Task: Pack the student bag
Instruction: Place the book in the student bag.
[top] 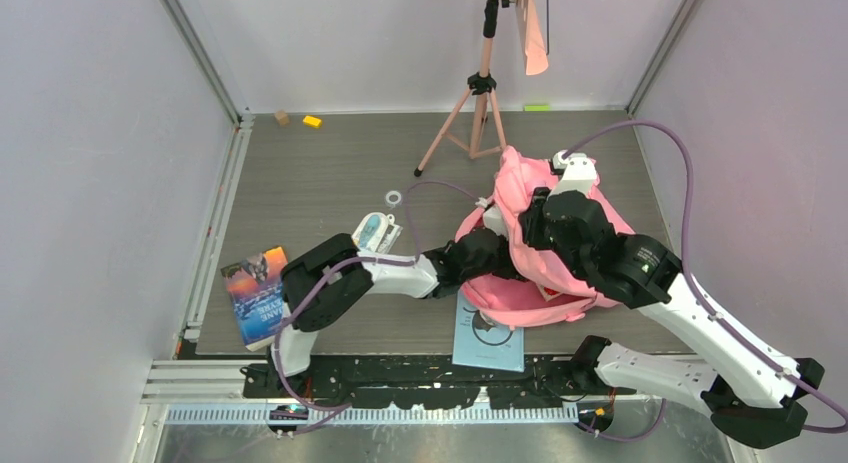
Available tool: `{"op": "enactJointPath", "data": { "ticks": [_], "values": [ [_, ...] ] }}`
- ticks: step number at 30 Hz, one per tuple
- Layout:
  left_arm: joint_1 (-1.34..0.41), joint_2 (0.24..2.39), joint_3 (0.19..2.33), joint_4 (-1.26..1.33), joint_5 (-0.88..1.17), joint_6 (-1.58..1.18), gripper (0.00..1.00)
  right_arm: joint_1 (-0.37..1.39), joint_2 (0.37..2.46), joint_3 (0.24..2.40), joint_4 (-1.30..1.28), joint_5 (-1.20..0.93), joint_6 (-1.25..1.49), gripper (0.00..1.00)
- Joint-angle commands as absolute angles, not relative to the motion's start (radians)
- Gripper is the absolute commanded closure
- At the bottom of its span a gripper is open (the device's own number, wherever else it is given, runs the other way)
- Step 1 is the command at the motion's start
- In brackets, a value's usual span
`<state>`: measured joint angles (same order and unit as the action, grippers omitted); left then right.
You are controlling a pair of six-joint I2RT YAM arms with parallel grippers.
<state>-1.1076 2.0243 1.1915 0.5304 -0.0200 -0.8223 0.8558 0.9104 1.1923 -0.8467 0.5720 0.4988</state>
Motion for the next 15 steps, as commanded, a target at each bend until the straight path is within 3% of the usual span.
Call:
{"op": "enactJointPath", "data": {
  "ticks": [1,4,7,15],
  "values": [
    [-1.09,1.833,1.097,0.5,-0.153,-0.697,0.22,0.864,0.853,1.216,-0.678,0.634,0.519,1.0],
    [-1.054,1.759,1.034,0.425,-0.161,-0.69,0.11,0.864,0.845,1.215,-0.679,0.649,0.511,1.0],
    [-1.034,1.696,0.996,0.359,-0.154,-0.679,0.06,0.864,0.844,1.212,-0.679,0.669,0.504,1.0],
    [-0.922,1.536,0.917,0.14,-0.068,-0.714,0.01,0.864,0.848,1.204,-0.678,0.683,0.483,1.0]
  ]
}}
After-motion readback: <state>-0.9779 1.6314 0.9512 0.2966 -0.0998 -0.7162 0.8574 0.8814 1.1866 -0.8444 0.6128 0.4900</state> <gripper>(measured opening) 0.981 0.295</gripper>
